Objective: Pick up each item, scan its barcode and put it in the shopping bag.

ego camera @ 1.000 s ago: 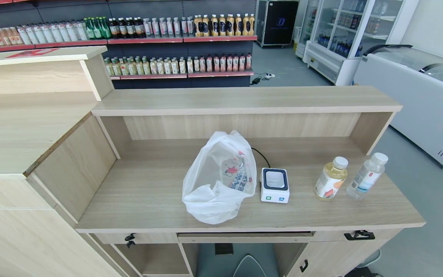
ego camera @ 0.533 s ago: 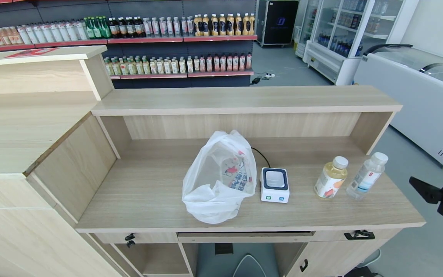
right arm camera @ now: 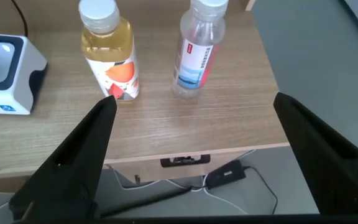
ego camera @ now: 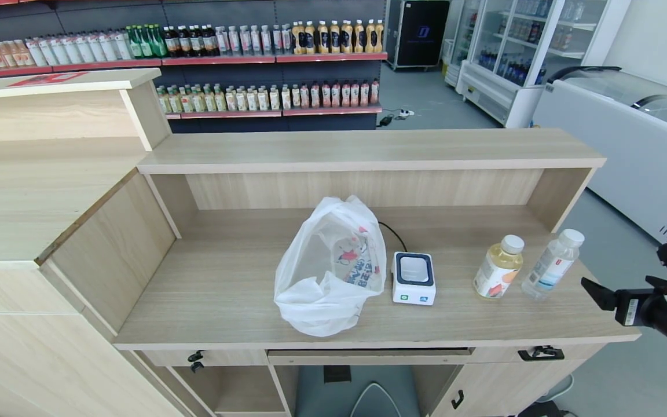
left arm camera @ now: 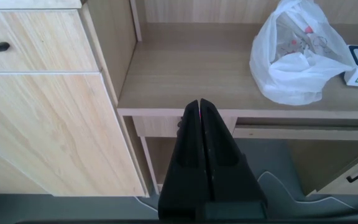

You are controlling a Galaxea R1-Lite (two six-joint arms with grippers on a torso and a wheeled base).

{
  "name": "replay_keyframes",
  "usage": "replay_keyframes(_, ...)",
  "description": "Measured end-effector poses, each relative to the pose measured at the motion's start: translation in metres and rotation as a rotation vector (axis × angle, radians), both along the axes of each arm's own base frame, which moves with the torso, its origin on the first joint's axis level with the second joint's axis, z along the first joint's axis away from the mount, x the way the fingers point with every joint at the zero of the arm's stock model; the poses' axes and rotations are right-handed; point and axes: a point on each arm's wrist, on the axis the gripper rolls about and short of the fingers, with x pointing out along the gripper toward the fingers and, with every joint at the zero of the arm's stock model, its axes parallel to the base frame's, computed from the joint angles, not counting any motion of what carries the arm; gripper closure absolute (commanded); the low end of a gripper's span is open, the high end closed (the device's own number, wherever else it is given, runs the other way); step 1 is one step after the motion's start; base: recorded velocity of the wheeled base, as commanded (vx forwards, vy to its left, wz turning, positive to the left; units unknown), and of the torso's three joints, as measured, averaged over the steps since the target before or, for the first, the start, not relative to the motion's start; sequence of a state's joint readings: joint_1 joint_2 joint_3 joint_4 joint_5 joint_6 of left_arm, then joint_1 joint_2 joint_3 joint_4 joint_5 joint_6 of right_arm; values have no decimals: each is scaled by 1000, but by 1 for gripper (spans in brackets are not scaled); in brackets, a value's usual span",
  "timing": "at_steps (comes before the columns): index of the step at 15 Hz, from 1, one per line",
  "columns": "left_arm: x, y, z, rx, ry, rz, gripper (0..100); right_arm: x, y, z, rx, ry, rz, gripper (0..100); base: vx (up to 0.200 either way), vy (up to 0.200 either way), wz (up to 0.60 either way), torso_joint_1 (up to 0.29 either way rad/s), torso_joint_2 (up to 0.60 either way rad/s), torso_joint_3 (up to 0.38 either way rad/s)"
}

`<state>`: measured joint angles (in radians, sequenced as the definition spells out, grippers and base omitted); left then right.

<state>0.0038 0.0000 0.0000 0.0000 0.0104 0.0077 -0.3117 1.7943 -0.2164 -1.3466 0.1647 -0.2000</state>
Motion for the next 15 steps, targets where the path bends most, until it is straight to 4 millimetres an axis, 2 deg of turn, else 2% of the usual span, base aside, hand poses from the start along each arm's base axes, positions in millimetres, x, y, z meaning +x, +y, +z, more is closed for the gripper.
replay_keyframes(7, 0, 0, 0, 0, 0, 0, 100, 34, -2, -31, -10, 44, 41, 0, 0, 0, 0, 0, 0, 0)
replay_keyframes(15, 0, 0, 0, 0, 0, 0, 100, 94, 17, -62, -18, 40, 146, 0, 0, 0, 0, 0, 0, 0)
